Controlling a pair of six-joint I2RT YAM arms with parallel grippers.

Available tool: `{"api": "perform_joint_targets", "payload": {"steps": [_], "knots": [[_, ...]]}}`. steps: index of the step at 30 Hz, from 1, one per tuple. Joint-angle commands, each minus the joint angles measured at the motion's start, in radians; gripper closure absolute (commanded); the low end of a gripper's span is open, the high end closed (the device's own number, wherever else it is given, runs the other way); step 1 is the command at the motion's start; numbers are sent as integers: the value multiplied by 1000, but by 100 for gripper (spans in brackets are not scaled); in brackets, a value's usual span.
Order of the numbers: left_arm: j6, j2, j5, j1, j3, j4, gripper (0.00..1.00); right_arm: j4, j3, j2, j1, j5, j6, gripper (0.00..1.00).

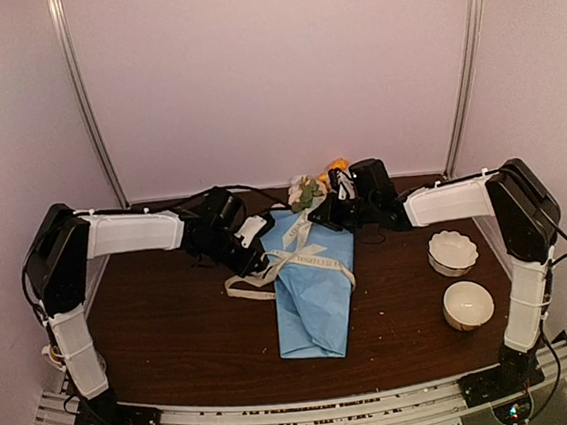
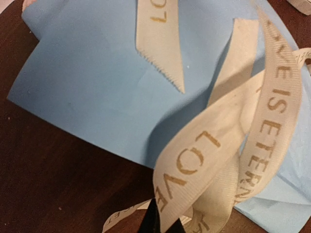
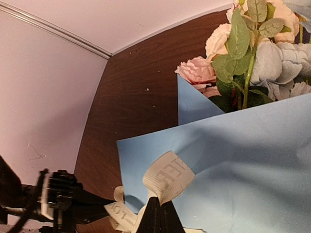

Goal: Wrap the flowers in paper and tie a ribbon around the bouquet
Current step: Cross the ribbon at the center of the board.

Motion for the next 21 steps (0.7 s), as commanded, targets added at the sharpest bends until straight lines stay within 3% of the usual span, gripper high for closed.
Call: {"api": "perform_joint_targets", "payload": {"steps": [1,14,21], "knots": [[50,-153,21,0,-71,104,98,-77,43,39,-5,41,-49,100],[199,-443,-2,-51,-207,109,99,-124,8,87,-5,11,-89,100],[269,-503,-52,-84,-241,65,99,-118,-15,84,2,-35,-96,100]]}}
